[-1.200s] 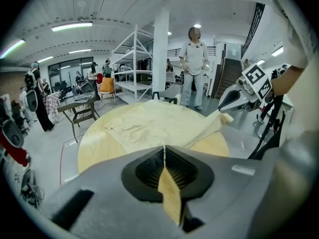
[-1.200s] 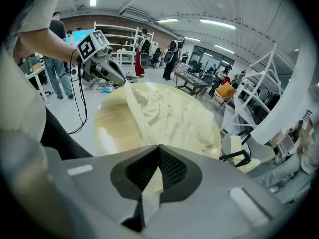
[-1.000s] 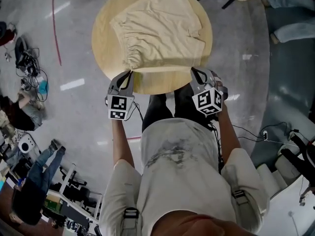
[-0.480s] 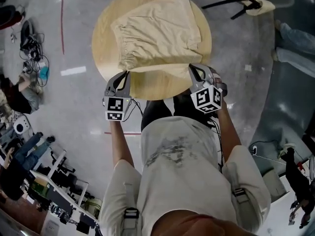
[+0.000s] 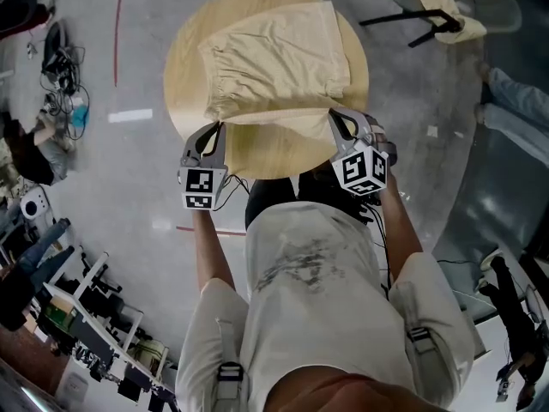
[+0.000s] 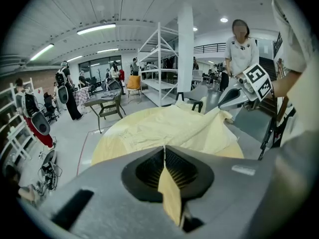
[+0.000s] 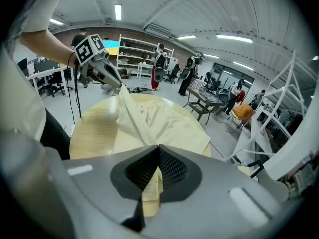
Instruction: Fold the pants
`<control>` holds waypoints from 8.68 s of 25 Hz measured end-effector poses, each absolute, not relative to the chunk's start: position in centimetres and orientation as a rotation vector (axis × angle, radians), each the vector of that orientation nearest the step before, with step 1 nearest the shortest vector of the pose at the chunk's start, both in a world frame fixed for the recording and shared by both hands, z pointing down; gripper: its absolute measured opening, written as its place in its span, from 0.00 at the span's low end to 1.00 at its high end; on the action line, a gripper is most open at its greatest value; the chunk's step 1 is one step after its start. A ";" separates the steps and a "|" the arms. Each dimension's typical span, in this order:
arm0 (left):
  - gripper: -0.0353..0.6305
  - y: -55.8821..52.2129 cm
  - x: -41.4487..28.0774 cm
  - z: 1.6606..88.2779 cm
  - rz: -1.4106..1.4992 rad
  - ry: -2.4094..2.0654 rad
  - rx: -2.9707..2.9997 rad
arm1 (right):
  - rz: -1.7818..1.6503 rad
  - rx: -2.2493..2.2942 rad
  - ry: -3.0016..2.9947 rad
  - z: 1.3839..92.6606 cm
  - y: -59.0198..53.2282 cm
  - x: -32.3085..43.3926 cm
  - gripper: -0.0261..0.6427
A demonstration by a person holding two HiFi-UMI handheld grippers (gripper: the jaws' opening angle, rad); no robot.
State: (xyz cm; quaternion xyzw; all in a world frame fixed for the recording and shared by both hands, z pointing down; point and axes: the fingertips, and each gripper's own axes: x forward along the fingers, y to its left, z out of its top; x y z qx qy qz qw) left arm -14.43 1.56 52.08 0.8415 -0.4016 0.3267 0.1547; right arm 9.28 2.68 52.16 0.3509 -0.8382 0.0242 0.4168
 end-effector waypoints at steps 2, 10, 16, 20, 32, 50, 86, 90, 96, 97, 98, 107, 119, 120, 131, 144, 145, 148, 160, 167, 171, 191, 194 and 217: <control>0.08 1.1 -14.5 51.8 0.926 -1.155 2.415 | 0.049 0.884 -2.099 51.8 2.0 9.2 0.06; 0.08 -1.7 -15.3 52.3 0.858 -1.127 2.461 | -0.002 0.920 -2.025 52.0 -0.5 8.4 0.06; 0.08 -3.9 -15.0 52.5 0.778 -1.081 2.494 | -0.025 0.979 -1.945 52.1 -2.7 8.7 0.06; 0.08 -5.2 -14.8 52.5 0.736 -1.055 2.506 | -0.018 1.011 -1.915 51.8 -4.0 8.9 0.06; 0.08 -8.3 -14.3 52.0 0.701 -1.129 2.483 | -0.078 1.019 -1.937 51.2 -8.7 9.6 0.06; 0.08 -13.9 -13.7 54.4 0.749 -1.310 2.349 | -0.177 0.862 -2.026 53.4 -17.1 10.1 0.06; 0.08 -23.2 -14.5 60.2 0.797 -1.492 2.147 | -0.234 0.711 -2.055 60.3 -28.0 9.1 0.06; 0.09 -23.4 -15.1 60.7 0.771 -1.541 2.107 | -0.241 0.717 -2.052 60.6 -28.1 8.5 0.06; 0.13 -23.5 -15.6 59.7 0.733 -1.627 2.060 | -0.257 0.774 -2.056 59.4 -28.5 9.0 0.10; 0.13 -23.5 -15.6 59.4 0.730 -1.634 2.060 | -0.257 0.781 -2.058 59.2 -28.5 9.2 0.11; 0.13 -23.4 -15.5 59.1 0.728 -1.640 2.062 | -0.254 0.788 -2.062 58.9 -28.4 9.5 0.11; 0.11 -21.3 -13.5 55.1 0.681 -1.704 2.101 | -0.250 0.830 -2.109 55.8 -26.4 10.9 0.13; 0.06 -18.2 -9.2 49.7 0.590 -1.731 2.174 | -0.280 0.861 -2.207 50.6 -22.6 11.7 0.05; 0.06 -18.0 -9.0 49.2 0.581 -1.729 2.180 | -0.280 0.863 -2.212 50.2 -22.3 11.6 0.05; 0.06 -15.2 -8.1 45.7 0.466 -1.728 2.211 | -0.227 0.892 -2.274 47.0 -19.1 10.9 0.05; 0.06 -8.6 -9.5 40.9 0.311 -1.752 2.227 | -0.194 0.988 -2.329 41.2 -12.7 9.0 0.05; 0.06 -8.1 -9.2 40.6 0.308 -1.748 2.235 | -0.191 0.998 -2.333 40.8 -12.2 9.1 0.05; 0.06 -7.1 -7.5 39.9 0.296 -1.733 2.264 | -0.192 1.016 -2.334 40.2 -10.9 10.3 0.05; 0.06 0.6 -7.0 37.0 0.243 -1.708 2.318 | -0.239 1.012 -2.335 37.9 -2.9 8.7 0.05; 0.06 1.9 -5.1 36.1 0.235 -1.779 2.263 | -0.265 0.911 -2.370 37.9 -2.2 10.2 0.05; 0.06 1.1 -3.2 35.9 0.237 -1.847 2.205 | -0.264 0.825 -2.406 38.7 -3.4 12.4 0.05; 0.06 4.3 4.2 35.0 0.203 -2.116 1.911 | -0.384 0.401 -2.553 37.9 -4.7 15.2 0.05; 0.06 4.9 5.3 35.2 0.182 -2.100 1.934 | -0.400 0.409 -2.542 37.9 -4.0 15.7 0.05; 0.06 8.2 11.9 36.4 0.073 -2.069 1.938 | -0.508 0.355 -2.510 37.0 -1.1 21.1 0.05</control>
